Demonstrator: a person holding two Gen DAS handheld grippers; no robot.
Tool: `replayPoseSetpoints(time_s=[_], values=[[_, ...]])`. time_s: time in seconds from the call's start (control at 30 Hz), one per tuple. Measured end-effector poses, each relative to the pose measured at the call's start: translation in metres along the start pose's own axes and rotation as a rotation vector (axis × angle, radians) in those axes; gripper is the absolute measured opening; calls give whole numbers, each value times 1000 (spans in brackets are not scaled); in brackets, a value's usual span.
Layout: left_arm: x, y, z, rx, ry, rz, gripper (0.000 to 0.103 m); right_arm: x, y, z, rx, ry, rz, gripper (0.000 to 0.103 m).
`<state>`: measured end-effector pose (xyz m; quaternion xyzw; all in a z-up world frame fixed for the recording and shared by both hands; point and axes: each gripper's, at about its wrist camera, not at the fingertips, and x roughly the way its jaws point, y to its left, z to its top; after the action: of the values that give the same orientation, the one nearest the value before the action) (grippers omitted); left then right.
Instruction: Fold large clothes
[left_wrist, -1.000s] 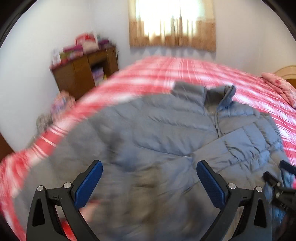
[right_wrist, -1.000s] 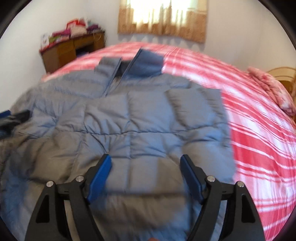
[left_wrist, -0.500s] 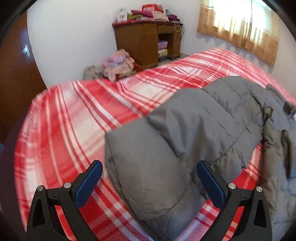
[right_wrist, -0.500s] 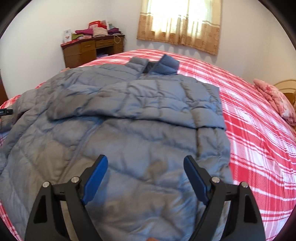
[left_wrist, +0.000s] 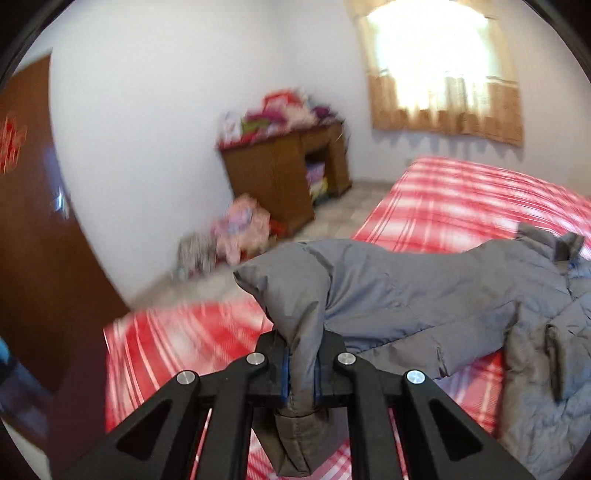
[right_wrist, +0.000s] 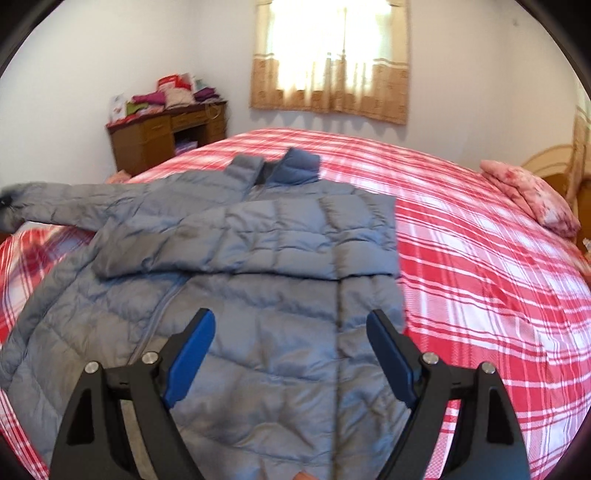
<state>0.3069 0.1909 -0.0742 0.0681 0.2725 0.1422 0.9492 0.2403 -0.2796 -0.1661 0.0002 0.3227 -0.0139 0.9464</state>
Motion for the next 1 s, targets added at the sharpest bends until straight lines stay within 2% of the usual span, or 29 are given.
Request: replayPoseSetpoints(time_s=[0.1, 0.23, 0.4, 0.53, 0.6, 0.67, 0.73, 0.8, 0.87, 1.0], values=[[-33, -32, 19, 60, -87, -59, 8, 7, -10, -1, 45, 15, -10, 86], [-74, -105, 34, 128, -178, -176, 8, 8, -23, -4, 79, 21, -13, 86], [-99, -212, 29, 266, -221, -312, 8, 3, -38, -10, 94, 16, -15, 86], [-110, -288, 11, 340, -204, -385, 11, 5, -48, -15, 106, 24, -20, 86], [-110, -323, 0, 377, -174, -422, 26, 10, -54, -17, 113, 45, -18, 86], [-111, -348, -12, 401, -171, -421, 71, 14, -58, -18, 118, 65, -18, 86], [-120, -363, -20, 406, -232, -393, 84, 16, -62, -20, 116, 81, -30, 86], [-128, -365, -24, 406, -266, -401, 90, 17, -65, -20, 113, 97, -38, 86], [-130, -356, -23, 392, -269, -436, 92, 18, -68, -18, 108, 115, -47, 88], [-122, -313, -17, 307, -262, -437, 92, 11, -71, -3, 117, 111, -29, 89]])
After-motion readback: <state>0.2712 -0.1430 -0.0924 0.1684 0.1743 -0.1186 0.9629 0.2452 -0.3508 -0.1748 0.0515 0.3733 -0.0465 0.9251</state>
